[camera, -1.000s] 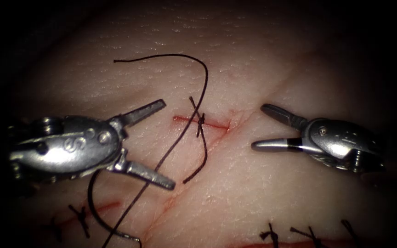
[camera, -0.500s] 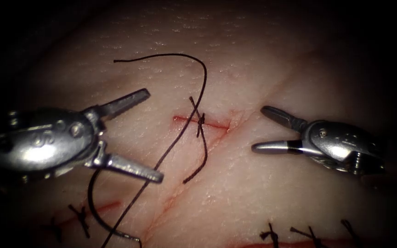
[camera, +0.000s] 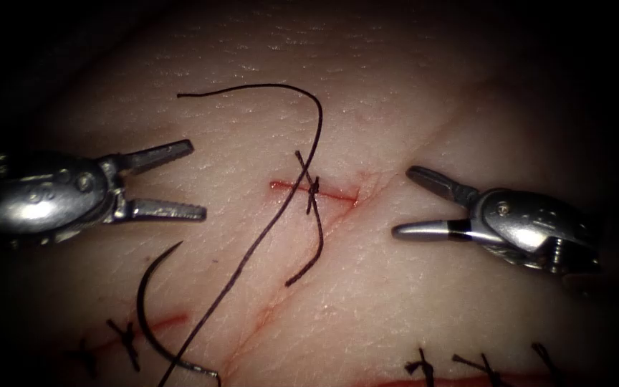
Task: Wound Closure
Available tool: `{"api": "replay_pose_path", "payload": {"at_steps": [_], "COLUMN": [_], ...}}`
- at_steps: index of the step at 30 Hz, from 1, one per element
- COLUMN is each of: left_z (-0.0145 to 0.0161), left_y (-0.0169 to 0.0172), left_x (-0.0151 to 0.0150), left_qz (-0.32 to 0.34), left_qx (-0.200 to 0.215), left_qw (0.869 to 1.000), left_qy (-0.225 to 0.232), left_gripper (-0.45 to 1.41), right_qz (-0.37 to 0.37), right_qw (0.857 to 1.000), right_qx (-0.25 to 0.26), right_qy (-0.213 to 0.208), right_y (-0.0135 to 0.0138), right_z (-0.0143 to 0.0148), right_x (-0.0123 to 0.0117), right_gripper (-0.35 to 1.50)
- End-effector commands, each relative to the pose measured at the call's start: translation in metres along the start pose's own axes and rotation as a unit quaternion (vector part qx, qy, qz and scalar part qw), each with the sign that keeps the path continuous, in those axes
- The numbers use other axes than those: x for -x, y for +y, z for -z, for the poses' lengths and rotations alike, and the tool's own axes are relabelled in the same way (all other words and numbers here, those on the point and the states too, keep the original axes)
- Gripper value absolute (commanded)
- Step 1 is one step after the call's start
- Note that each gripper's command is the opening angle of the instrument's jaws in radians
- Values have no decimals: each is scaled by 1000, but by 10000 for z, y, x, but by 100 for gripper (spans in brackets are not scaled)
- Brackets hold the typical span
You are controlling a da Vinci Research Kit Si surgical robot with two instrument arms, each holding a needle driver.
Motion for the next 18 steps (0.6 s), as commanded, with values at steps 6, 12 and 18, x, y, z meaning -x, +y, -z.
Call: {"api": "replay_pose_path", "payload": {"at_steps": [6, 12, 18], "left_z": [-58, -79, -94], "left_y": [26, 30, 33], "left_x": [33, 40, 43], "left_qz": [-25, -20, -1], "left_qx": [14, 18, 27], "left_qw": [997, 996, 995], "left_qy": [-71, -81, -93], "left_gripper": [44, 48, 46], "right_qz": [-2, 2, 2], "right_qw": [1000, 1000, 1000], "right_qx": [-4, -4, -5], "right_qy": [-4, -4, -9], "right_y": [-10, -14, -18], "right_z": [-5, -5, -7], "right_x": [4, 1, 0], "right_gripper": [138, 136, 136]}}
